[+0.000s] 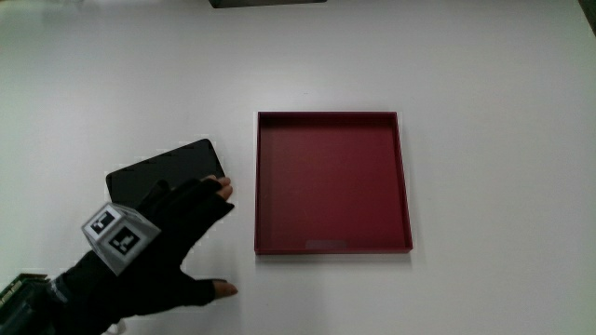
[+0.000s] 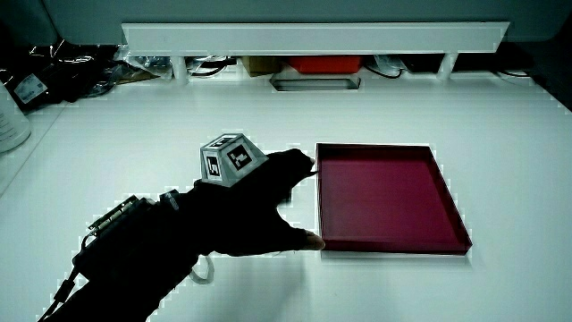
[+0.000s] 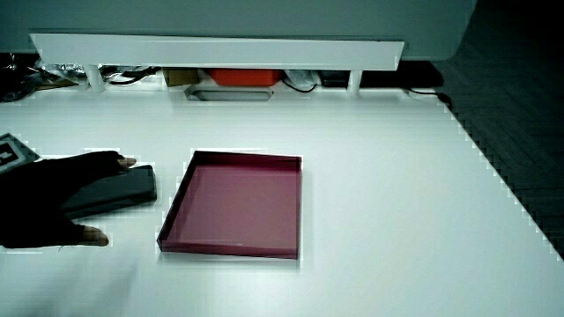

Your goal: Pick battery from desk

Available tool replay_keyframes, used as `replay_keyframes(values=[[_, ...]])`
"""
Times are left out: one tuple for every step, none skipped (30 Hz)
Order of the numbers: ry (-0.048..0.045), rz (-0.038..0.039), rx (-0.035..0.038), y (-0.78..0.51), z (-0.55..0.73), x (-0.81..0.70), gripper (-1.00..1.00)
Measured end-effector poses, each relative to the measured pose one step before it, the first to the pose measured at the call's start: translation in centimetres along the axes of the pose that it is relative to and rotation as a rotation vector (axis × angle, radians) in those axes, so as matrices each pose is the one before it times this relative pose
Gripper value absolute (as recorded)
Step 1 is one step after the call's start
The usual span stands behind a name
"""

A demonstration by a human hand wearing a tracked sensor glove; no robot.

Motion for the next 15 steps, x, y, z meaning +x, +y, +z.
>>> replay_keyframes(values=[[-0.04862,0.04781,0.00916,0.051,0.065,-0.525,0.00],[0.04569,0.01509,0.02063,0.132,0.391,-0.168,0.00],[0.03062,0.01181,0.00302,0.184,0.405,-0.106,0.00],[-0.02131,0.01911,0.02703,0.202,-0.196,-0.840,0.00],[0.02069,0.02370,0.00111,0.228,0.326,-0.191,0.00],[-0.05326,0.02765,0.00443,0.299,-0.370,-0.966,0.00],[-0.01851,0.00385,-0.00119,0.364,0.014,-0.628,0.00],[0.04959,0.00327,0.03604,0.230,0.364,-0.215,0.00],[0.08726,0.03504,0.00980,0.249,0.373,-0.221,0.00],[-0.07762,0.03233,-0.00677,0.394,-0.510,-1.098,0.00],[0.02205,0.01581,0.00741,0.283,0.236,-0.274,0.00],[-0.05597,0.02138,-0.00684,0.450,-0.453,-0.961,0.00],[0.01922,0.03810,-0.01042,0.463,-0.028,-0.454,0.00],[0.00953,0.03906,-0.02359,0.392,0.210,-0.058,0.00],[0.02521,-0.01885,0.02092,0.491,-0.007,-0.250,0.00]])
